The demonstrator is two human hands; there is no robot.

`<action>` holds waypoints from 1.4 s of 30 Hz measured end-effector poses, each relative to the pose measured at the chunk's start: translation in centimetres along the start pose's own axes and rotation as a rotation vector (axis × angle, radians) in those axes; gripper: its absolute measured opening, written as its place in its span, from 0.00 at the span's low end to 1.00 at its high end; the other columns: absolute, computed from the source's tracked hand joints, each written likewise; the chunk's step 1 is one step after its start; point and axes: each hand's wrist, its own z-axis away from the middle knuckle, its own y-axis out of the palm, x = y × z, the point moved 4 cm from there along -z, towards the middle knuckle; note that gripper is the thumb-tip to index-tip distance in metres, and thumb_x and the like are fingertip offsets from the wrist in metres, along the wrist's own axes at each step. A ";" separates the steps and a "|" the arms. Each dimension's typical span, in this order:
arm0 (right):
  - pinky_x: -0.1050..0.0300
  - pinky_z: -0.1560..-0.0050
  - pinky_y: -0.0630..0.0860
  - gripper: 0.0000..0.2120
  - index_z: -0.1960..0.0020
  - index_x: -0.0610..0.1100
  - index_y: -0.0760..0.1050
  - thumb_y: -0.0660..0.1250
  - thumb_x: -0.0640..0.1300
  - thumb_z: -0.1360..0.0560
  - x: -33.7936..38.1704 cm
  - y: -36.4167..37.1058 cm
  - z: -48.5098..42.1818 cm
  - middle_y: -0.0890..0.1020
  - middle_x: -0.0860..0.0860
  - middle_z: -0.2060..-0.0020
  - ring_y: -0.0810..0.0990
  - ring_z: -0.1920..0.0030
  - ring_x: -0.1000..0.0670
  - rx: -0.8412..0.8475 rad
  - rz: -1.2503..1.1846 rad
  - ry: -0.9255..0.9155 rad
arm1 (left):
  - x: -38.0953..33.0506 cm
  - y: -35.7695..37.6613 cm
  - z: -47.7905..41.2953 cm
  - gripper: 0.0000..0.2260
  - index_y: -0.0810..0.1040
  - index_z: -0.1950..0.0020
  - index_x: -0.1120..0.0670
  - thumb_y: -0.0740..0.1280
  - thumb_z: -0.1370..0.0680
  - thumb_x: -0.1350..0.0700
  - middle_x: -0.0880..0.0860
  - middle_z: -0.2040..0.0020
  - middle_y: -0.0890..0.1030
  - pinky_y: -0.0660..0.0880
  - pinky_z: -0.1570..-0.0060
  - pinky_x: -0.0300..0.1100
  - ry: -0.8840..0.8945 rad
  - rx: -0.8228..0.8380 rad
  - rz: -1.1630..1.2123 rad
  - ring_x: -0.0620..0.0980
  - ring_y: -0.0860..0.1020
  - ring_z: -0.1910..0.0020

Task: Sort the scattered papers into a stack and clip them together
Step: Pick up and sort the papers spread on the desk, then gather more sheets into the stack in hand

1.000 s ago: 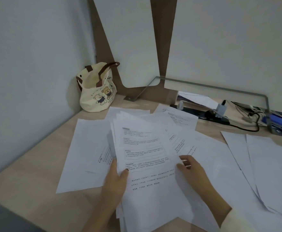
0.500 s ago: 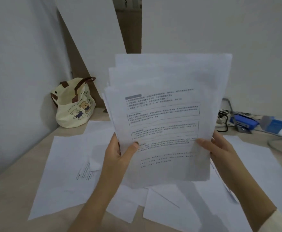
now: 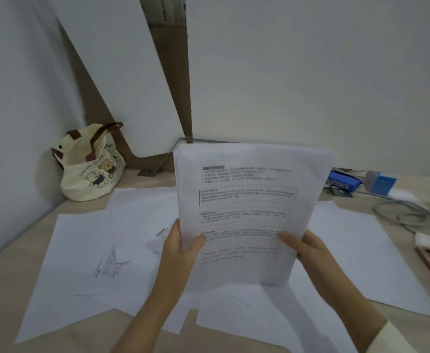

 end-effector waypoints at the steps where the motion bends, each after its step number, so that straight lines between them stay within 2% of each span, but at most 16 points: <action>1: 0.55 0.45 0.75 0.12 0.46 0.54 0.78 0.63 0.42 0.25 -0.4 0.1 0.2 0.84 0.60 0.50 0.82 0.49 0.57 -0.006 0.001 0.011 | 0.3 0.1 0.2 0.16 0.75 0.47 0.44 0.66 0.27 0.63 0.42 0.54 0.84 0.78 0.59 0.32 -0.014 0.000 0.005 0.39 0.81 0.53; 4: 0.57 0.51 0.76 0.12 0.46 0.54 0.77 0.63 0.41 0.25 -0.2 -0.1 0.4 0.85 0.59 0.51 0.83 0.51 0.57 -0.054 -0.034 -0.028 | 0.0 0.2 0.2 0.18 0.75 0.48 0.44 0.63 0.25 0.68 0.38 0.58 0.84 0.76 0.63 0.28 0.003 -0.028 0.034 0.34 0.81 0.57; 6: 0.58 0.52 0.77 0.14 0.45 0.54 0.77 0.62 0.38 0.25 -0.2 -0.5 0.6 0.84 0.58 0.50 0.83 0.51 0.56 -0.083 -0.046 -0.043 | -0.1 0.2 0.2 0.18 0.74 0.48 0.45 0.63 0.26 0.69 0.40 0.55 0.82 0.75 0.63 0.26 0.013 -0.042 0.044 0.32 0.80 0.57; 9: 0.55 0.47 0.75 0.18 0.46 0.53 0.76 0.59 0.33 0.25 -2.1 -0.5 1.3 0.83 0.53 0.47 0.80 0.46 0.51 -0.090 0.005 0.056 | 1.2 0.7 0.7 0.20 0.73 0.44 0.47 0.61 0.26 0.71 0.43 0.50 0.79 0.75 0.63 0.25 -0.054 -0.015 0.023 0.31 0.79 0.58; 11: 0.49 0.41 0.73 0.16 0.47 0.53 0.76 0.59 0.35 0.26 -3.4 -0.4 1.7 0.81 0.51 0.44 0.78 0.43 0.48 -0.092 0.037 0.121 | 1.9 1.2 1.3 0.20 0.73 0.43 0.49 0.59 0.25 0.71 0.43 0.50 0.79 0.74 0.63 0.25 -0.092 -0.012 0.024 0.29 0.78 0.59; 13: 0.48 0.41 0.74 0.16 0.48 0.53 0.77 0.59 0.35 0.26 -3.4 -0.7 1.8 0.82 0.52 0.47 0.78 0.45 0.49 -0.132 0.013 0.117 | 1.9 1.2 1.5 0.19 0.74 0.46 0.46 0.59 0.25 0.70 0.42 0.51 0.79 0.75 0.62 0.28 -0.086 -0.049 0.022 0.29 0.78 0.61; 15: 0.51 0.45 0.75 0.18 0.49 0.52 0.78 0.57 0.33 0.26 -3.3 -1.1 1.8 0.84 0.54 0.50 0.80 0.47 0.51 -0.159 -0.021 0.114 | 1.8 1.2 1.5 0.18 0.74 0.47 0.46 0.59 0.25 0.69 0.42 0.51 0.79 0.75 0.61 0.30 -0.084 -0.074 0.026 0.30 0.78 0.60; 19: 0.52 0.43 0.74 0.15 0.42 0.49 0.76 0.58 0.36 0.24 -4.3 -0.9 2.1 0.81 0.51 0.44 0.78 0.44 0.49 -0.084 0.025 0.197 | 3.0 1.5 1.9 0.17 0.72 0.43 0.45 0.60 0.23 0.66 0.40 0.50 0.79 0.74 0.62 0.26 -0.159 -0.024 -0.010 0.36 0.77 0.52; 22: 0.54 0.45 0.75 0.15 0.41 0.49 0.76 0.60 0.37 0.23 -4.0 -1.7 2.2 0.83 0.53 0.46 0.80 0.45 0.50 -0.149 0.012 0.142 | 2.8 1.9 1.9 0.15 0.72 0.41 0.46 0.61 0.23 0.64 0.41 0.49 0.80 0.76 0.61 0.28 -0.167 -0.010 -0.004 0.38 0.78 0.49; 25: 0.55 0.49 0.75 0.13 0.42 0.48 0.76 0.61 0.38 0.23 -3.1 -3.4 2.6 0.82 0.53 0.47 0.80 0.47 0.50 -0.245 0.054 0.085 | 2.2 3.1 2.0 0.09 0.73 0.46 0.43 0.61 0.22 0.57 0.42 0.49 0.81 0.77 0.60 0.31 -0.156 0.004 -0.024 0.40 0.79 0.51; 28: 0.54 0.54 0.77 0.07 0.48 0.47 0.75 0.60 0.39 0.23 -3.2 -5.6 3.5 0.82 0.50 0.51 0.81 0.51 0.48 -0.320 0.157 0.112 | 2.3 4.8 2.5 0.04 0.73 0.51 0.47 0.60 0.21 0.54 0.47 0.51 0.81 0.76 0.63 0.33 -0.190 0.002 -0.060 0.45 0.79 0.54; 35: 0.54 0.55 0.76 0.09 0.52 0.45 0.76 0.57 0.38 0.21 -4.7 -10.7 7.9 0.83 0.48 0.55 0.82 0.55 0.46 -0.433 0.208 0.222 | 5.2 8.9 4.8 0.09 0.73 0.59 0.53 0.58 0.20 0.54 0.52 0.61 0.77 0.68 0.63 0.39 -0.320 0.159 -0.221 0.49 0.74 0.61; 37: 0.51 0.52 0.78 0.11 0.52 0.45 0.78 0.57 0.38 0.22 -5.6 -11.3 9.1 0.85 0.47 0.55 0.83 0.54 0.46 -0.401 0.215 0.246 | 6.3 9.4 5.6 0.05 0.74 0.54 0.51 0.60 0.21 0.53 0.52 0.55 0.80 0.74 0.56 0.43 -0.370 0.228 -0.258 0.50 0.78 0.55; 39: 0.59 0.59 0.79 0.12 0.51 0.43 0.79 0.57 0.36 0.22 -6.2 -10.9 9.6 0.86 0.50 0.57 0.85 0.57 0.50 -0.311 0.135 0.271 | 7.1 9.4 6.4 0.05 0.71 0.46 0.49 0.61 0.21 0.54 0.48 0.48 0.79 0.76 0.47 0.47 -0.394 0.276 -0.317 0.49 0.78 0.48; 40: 0.63 0.62 0.79 0.12 0.50 0.42 0.79 0.57 0.35 0.22 -6.3 -10.5 9.7 0.87 0.51 0.58 0.85 0.58 0.51 -0.265 0.061 0.288 | 7.4 9.2 6.7 0.07 0.70 0.43 0.49 0.60 0.21 0.54 0.47 0.48 0.78 0.75 0.46 0.46 -0.388 0.271 -0.343 0.49 0.78 0.47; 42: 0.65 0.57 0.77 0.11 0.48 0.42 0.78 0.57 0.36 0.21 -6.8 -10.0 9.1 0.85 0.49 0.52 0.83 0.53 0.50 -0.227 0.045 0.289 | 7.4 8.3 6.7 0.08 0.68 0.42 0.49 0.59 0.20 0.56 0.47 0.49 0.76 0.72 0.50 0.44 -0.364 0.196 -0.365 0.49 0.76 0.48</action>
